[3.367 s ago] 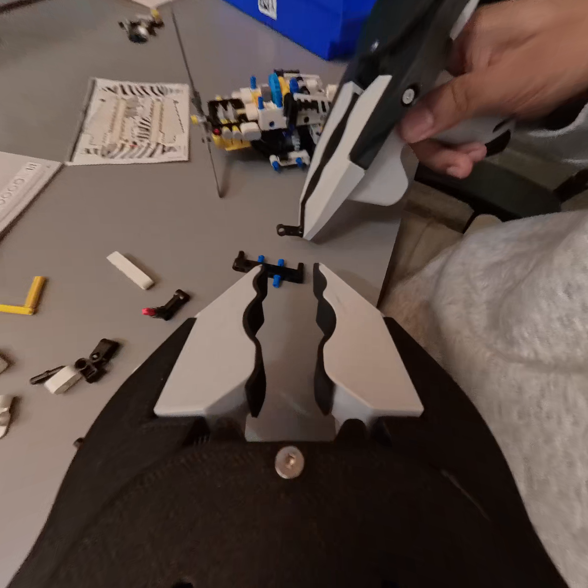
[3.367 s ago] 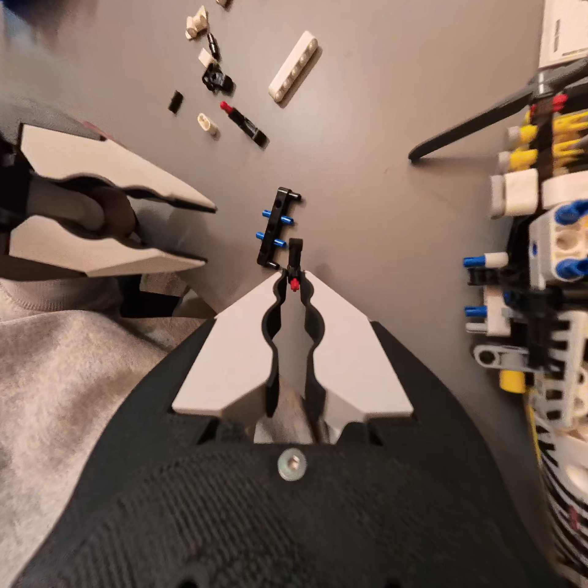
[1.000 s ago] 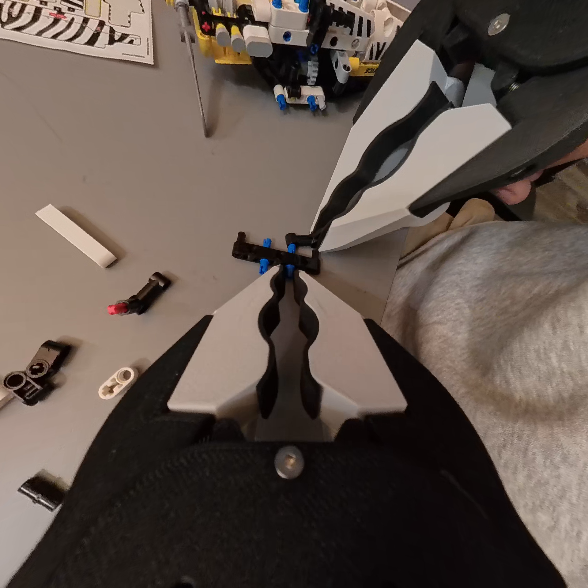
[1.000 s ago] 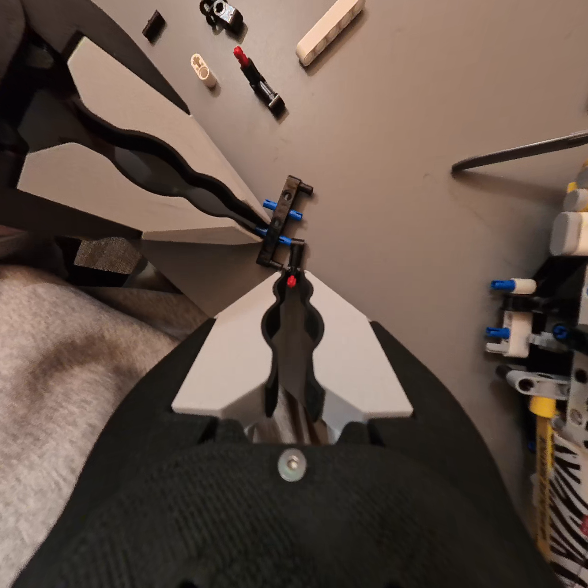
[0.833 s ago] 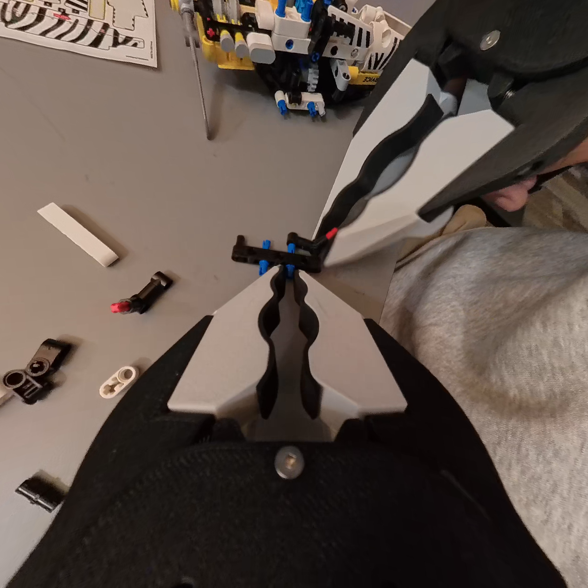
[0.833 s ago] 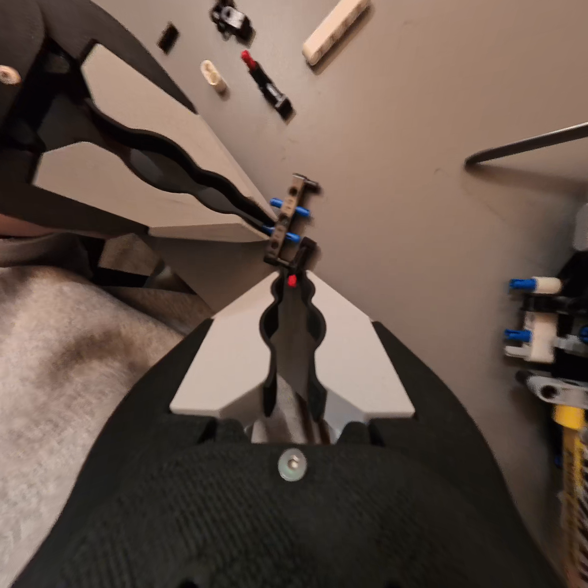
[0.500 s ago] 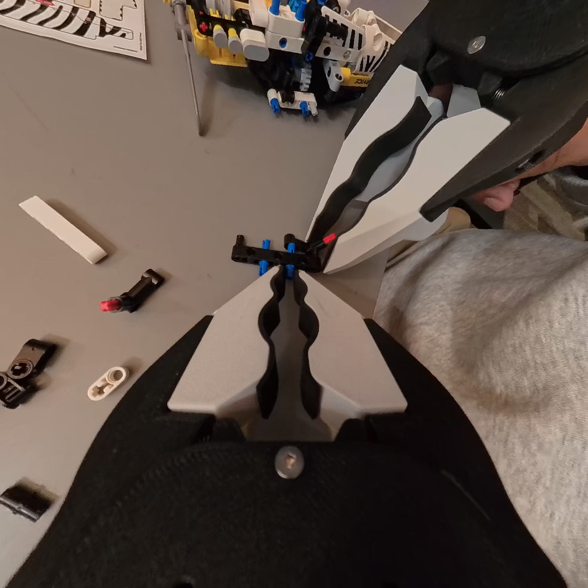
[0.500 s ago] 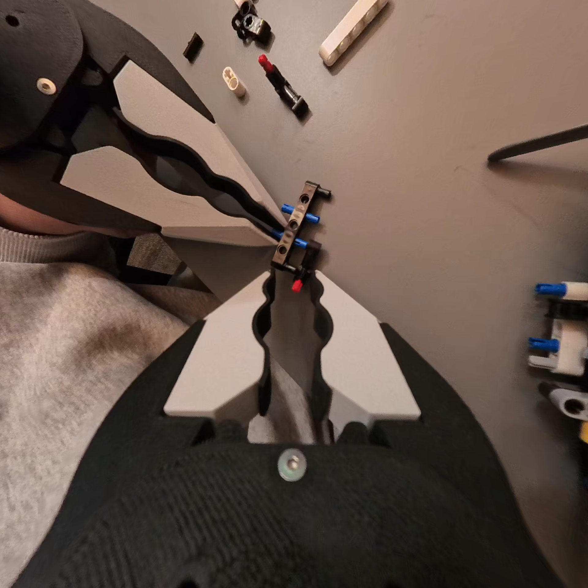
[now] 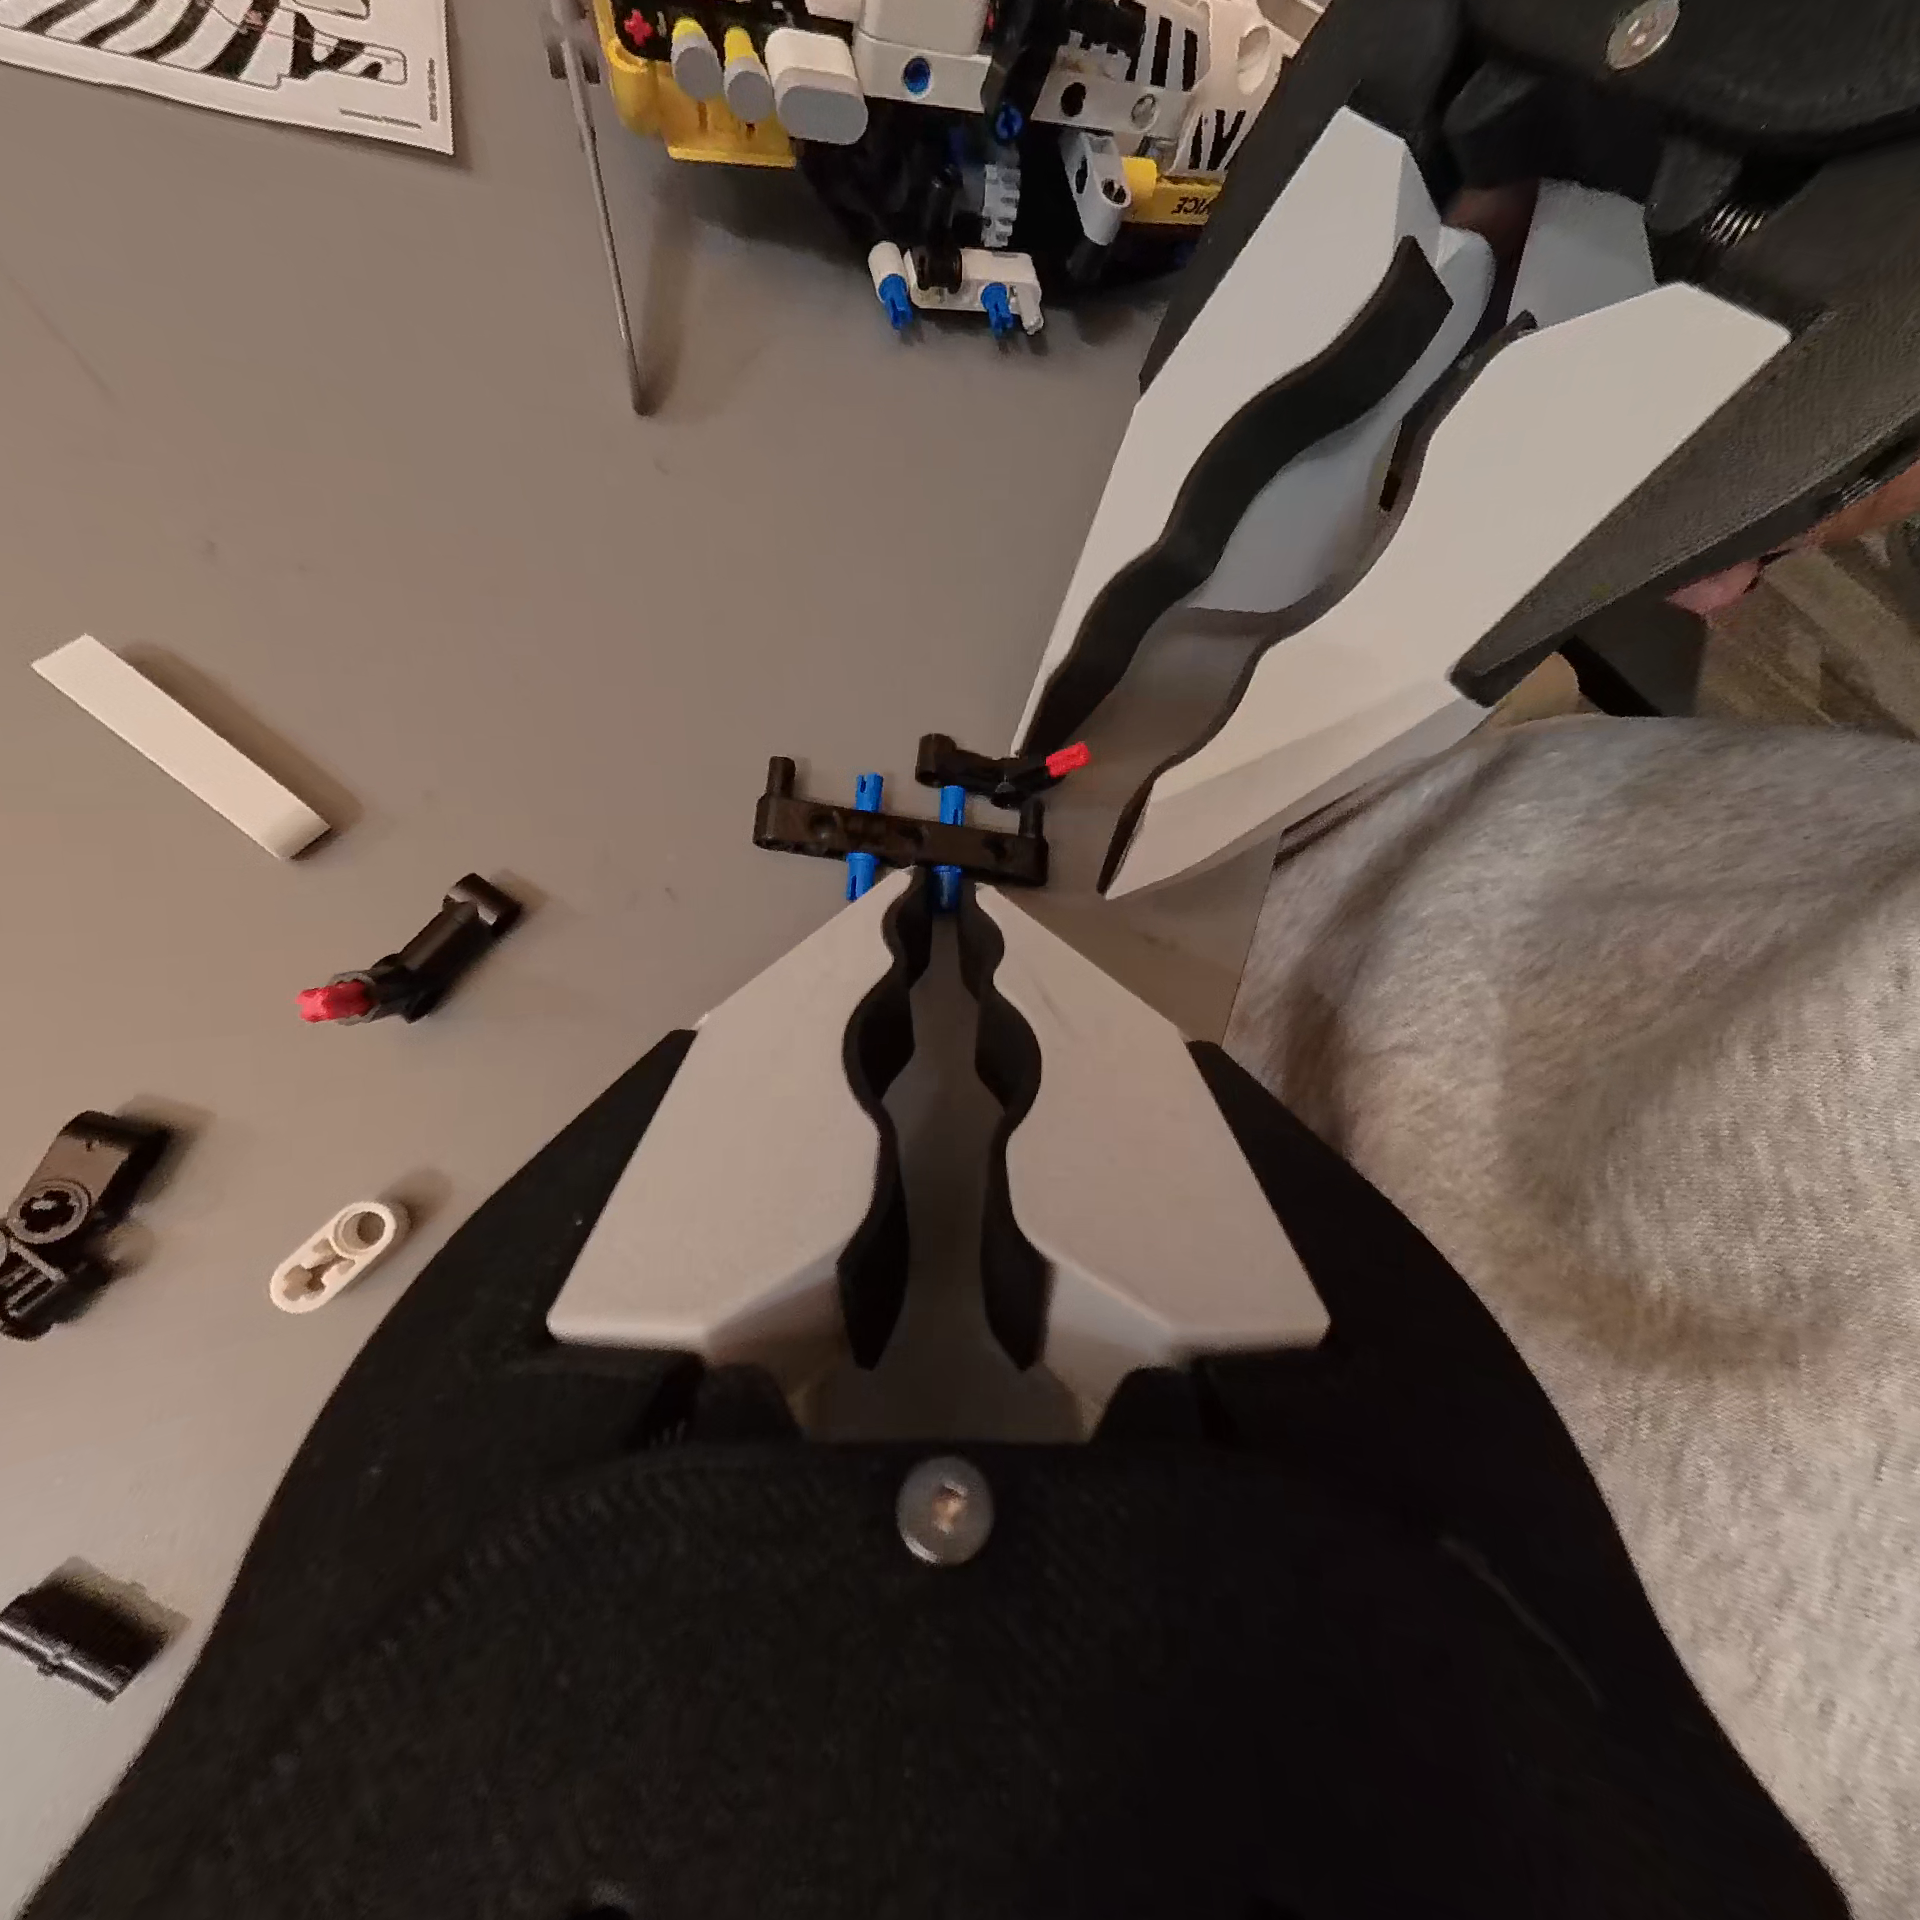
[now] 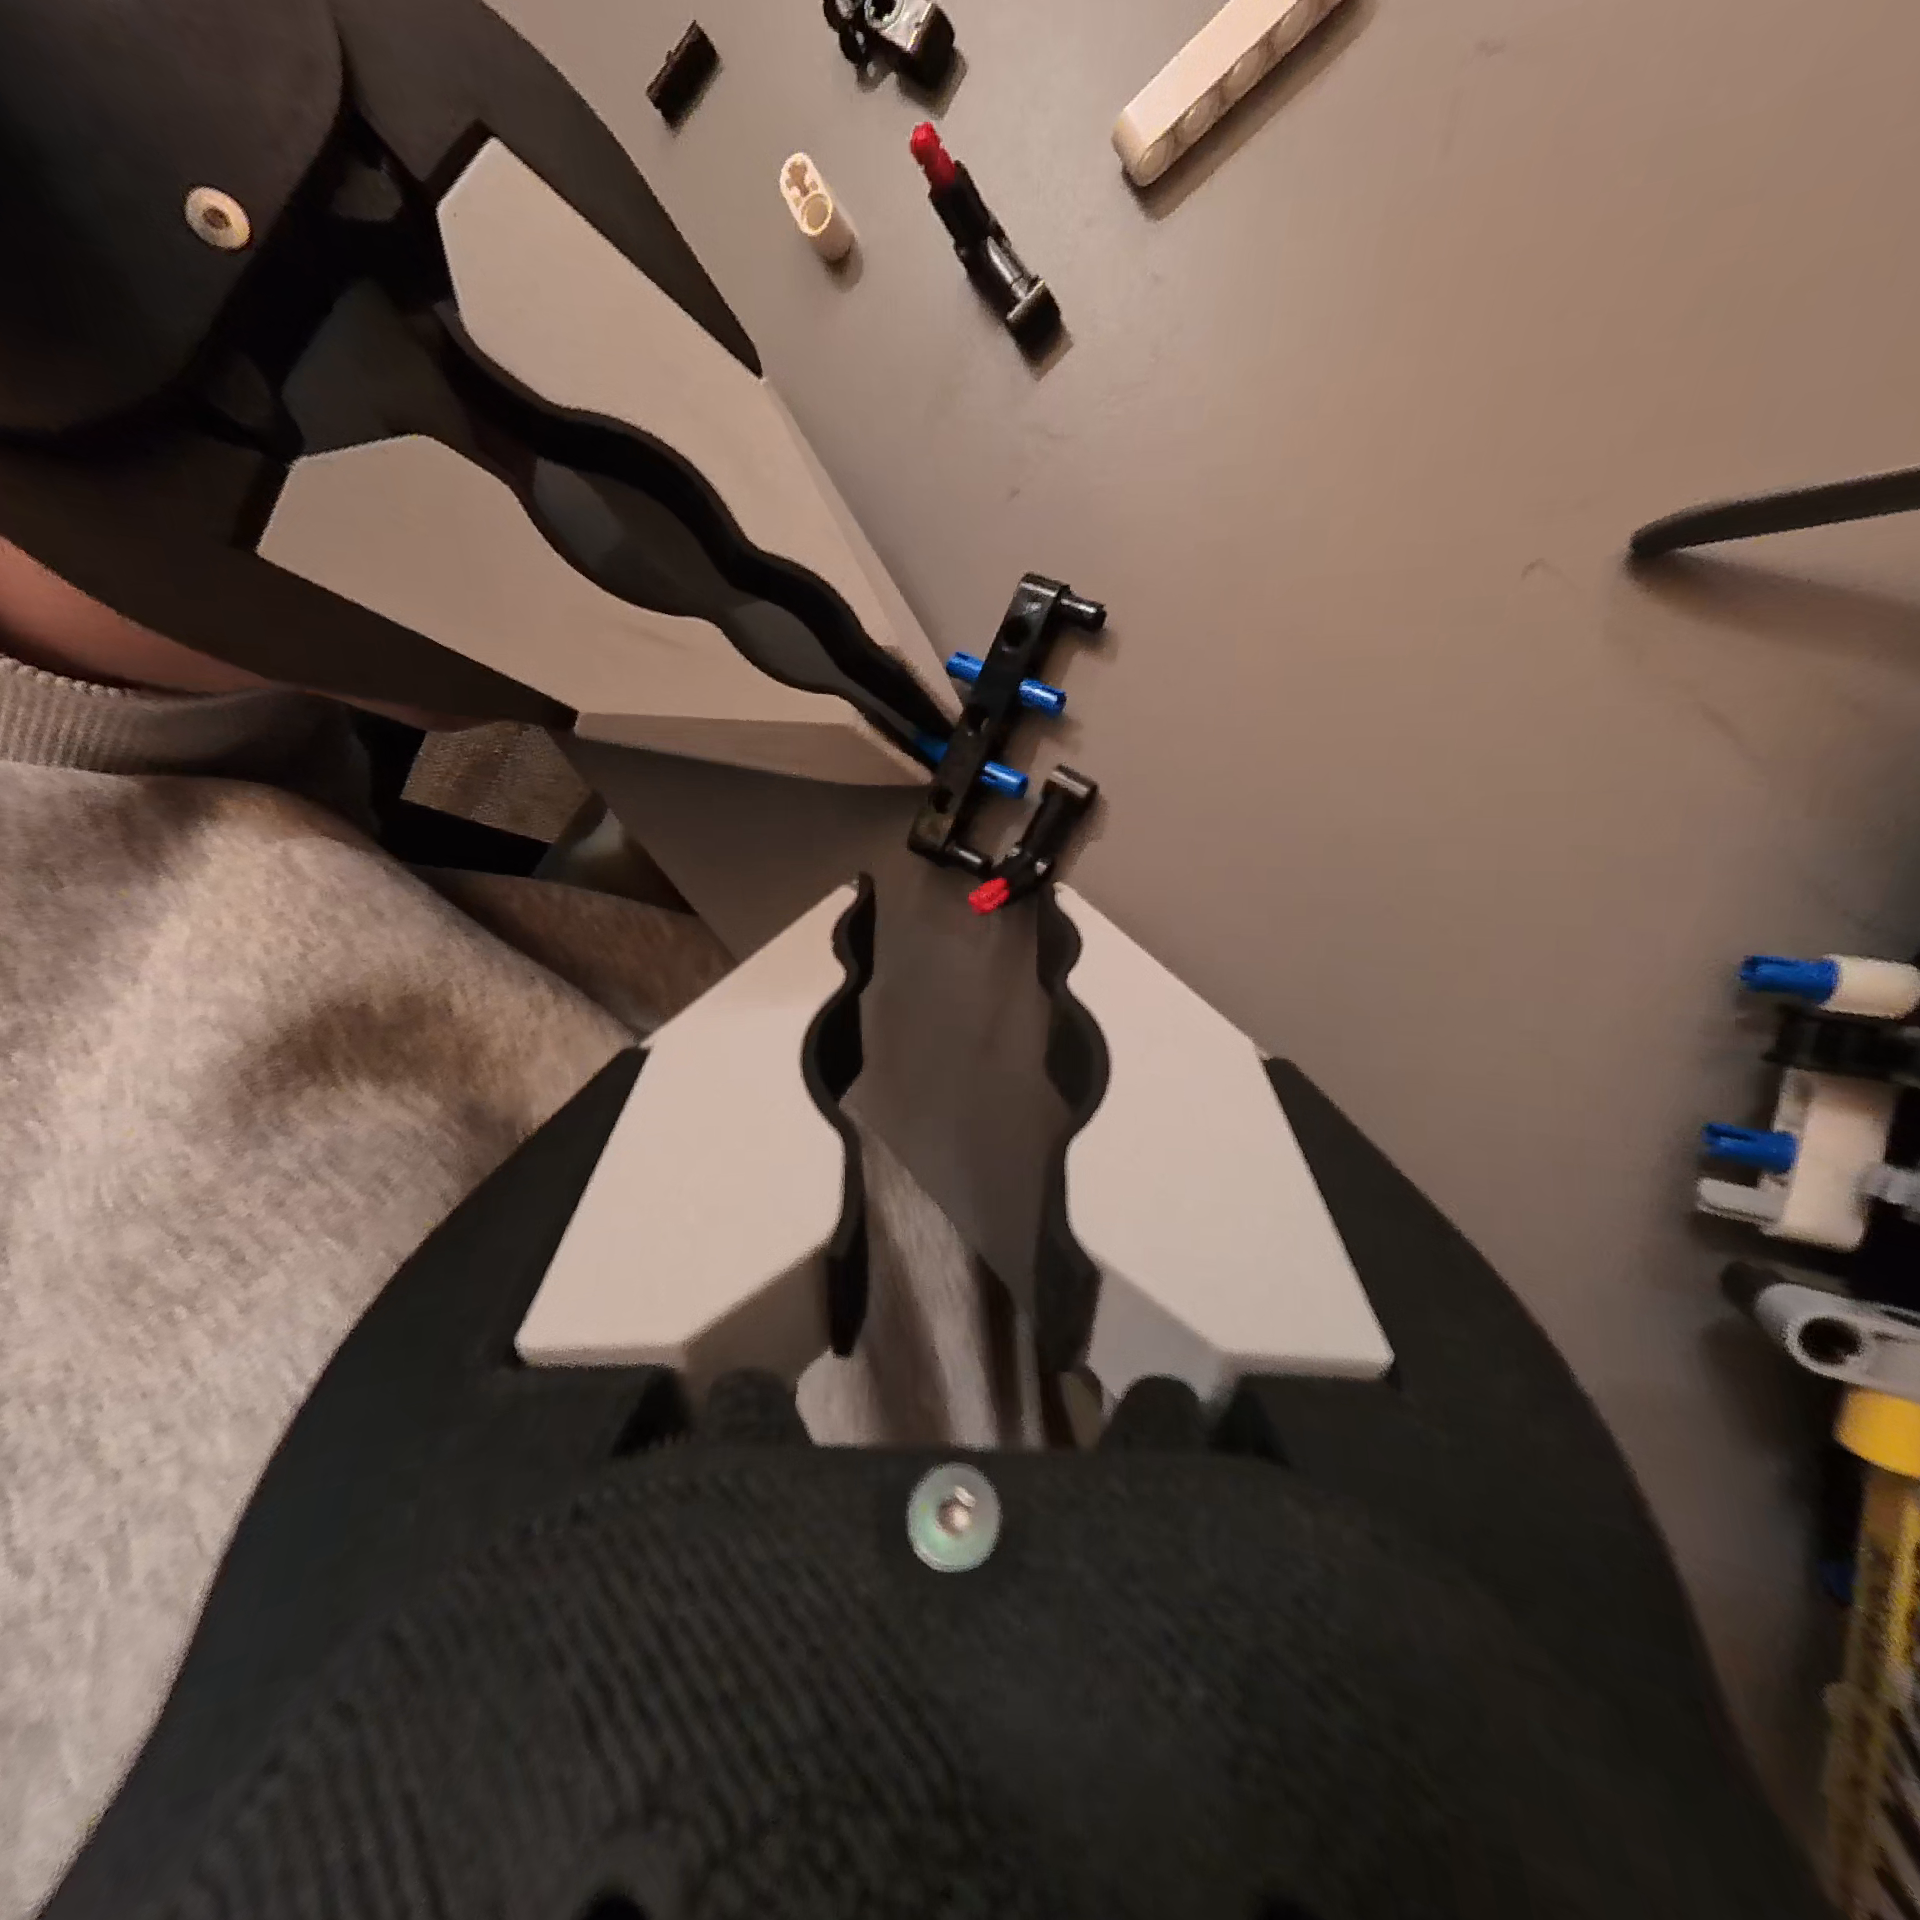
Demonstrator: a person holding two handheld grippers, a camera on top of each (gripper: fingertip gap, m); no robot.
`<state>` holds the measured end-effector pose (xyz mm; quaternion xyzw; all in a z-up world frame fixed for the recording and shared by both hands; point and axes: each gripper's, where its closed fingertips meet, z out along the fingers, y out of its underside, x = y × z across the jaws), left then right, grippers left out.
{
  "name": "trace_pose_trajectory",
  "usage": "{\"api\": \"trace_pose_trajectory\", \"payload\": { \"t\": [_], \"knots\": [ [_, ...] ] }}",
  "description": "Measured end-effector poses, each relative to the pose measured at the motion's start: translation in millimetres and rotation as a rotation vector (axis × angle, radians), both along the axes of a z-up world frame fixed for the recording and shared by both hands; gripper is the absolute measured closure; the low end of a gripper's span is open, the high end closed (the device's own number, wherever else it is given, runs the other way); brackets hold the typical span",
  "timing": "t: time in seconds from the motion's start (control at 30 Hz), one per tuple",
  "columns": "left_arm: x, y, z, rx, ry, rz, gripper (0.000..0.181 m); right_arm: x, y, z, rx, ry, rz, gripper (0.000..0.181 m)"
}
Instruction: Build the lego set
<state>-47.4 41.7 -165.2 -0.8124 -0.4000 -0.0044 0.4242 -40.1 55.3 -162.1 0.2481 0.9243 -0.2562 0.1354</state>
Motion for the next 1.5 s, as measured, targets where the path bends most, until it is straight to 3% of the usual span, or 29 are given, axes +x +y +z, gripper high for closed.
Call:
{"api": "trace_pose_trajectory", "payload": {
  "t": [0.63,1.5],
  "knots": [
    [-2,-1,-1,-0.010,0.003,0.013,0.179,-13,2,1,0.010,0.104,0.012,0.173],
    [-2,-2,-1,-0.041,0.030,0.030,0.179,-11,1,2,0.055,0.157,0.071,0.176]
  ]
}}
